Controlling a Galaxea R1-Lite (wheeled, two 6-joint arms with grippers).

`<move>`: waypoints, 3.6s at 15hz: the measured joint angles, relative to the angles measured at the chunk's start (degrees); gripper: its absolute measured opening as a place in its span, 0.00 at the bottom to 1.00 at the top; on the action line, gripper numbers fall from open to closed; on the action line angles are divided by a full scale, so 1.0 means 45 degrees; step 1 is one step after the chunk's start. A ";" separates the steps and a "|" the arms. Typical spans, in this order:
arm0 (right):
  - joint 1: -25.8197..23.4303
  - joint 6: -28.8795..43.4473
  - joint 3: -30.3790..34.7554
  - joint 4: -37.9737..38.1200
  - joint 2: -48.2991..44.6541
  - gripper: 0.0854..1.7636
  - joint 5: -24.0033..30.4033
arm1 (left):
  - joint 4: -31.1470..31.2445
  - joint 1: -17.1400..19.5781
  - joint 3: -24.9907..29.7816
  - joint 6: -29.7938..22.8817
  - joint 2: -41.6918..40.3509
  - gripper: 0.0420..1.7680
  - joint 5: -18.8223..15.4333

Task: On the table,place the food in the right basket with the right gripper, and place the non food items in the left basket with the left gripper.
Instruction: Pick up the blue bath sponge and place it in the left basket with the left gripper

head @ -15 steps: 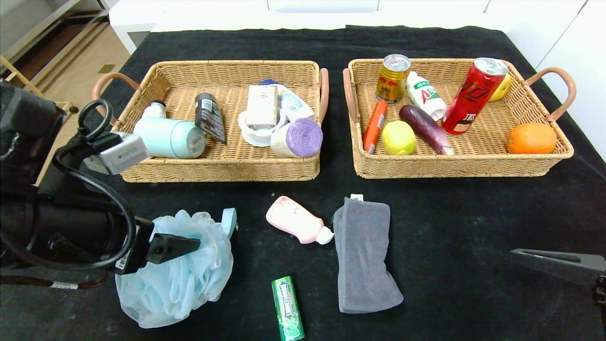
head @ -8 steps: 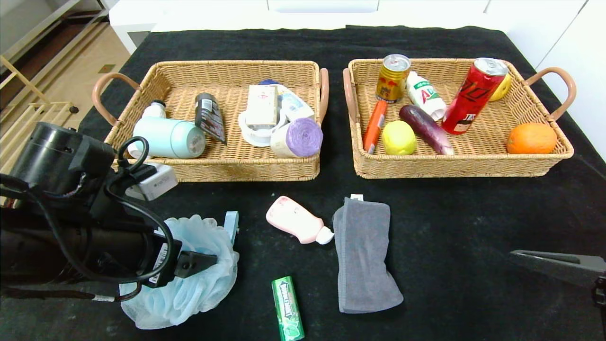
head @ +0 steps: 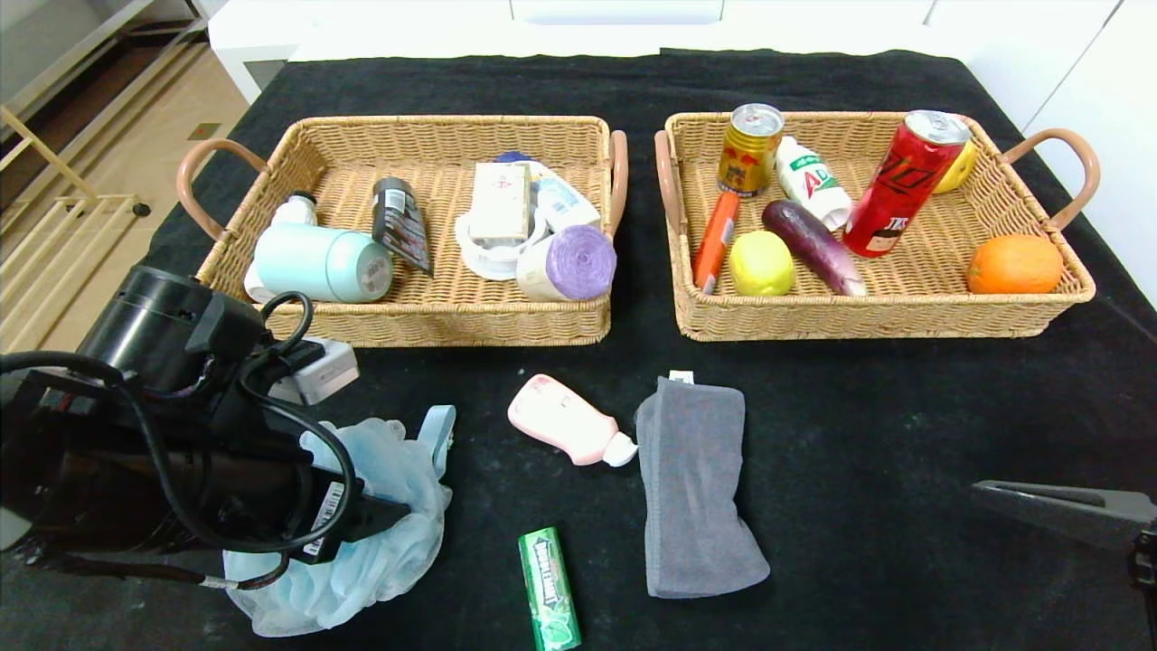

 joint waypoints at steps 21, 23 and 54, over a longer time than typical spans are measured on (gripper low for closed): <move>0.0062 -0.0014 0.0076 0.0038 -0.0051 0.97 0.0011 | 0.0073 -0.0087 -0.0249 -0.0011 -0.1119 0.34 0.0331; 0.0062 -0.0014 0.0081 0.0038 -0.0046 0.97 0.0011 | 0.0084 -0.0081 -0.0526 -0.0108 -0.1812 0.31 0.0368; 0.0062 0.0000 0.0106 0.0019 -0.0024 0.97 0.0035 | -0.2365 0.1395 -1.0614 -0.1365 0.3690 0.22 0.0368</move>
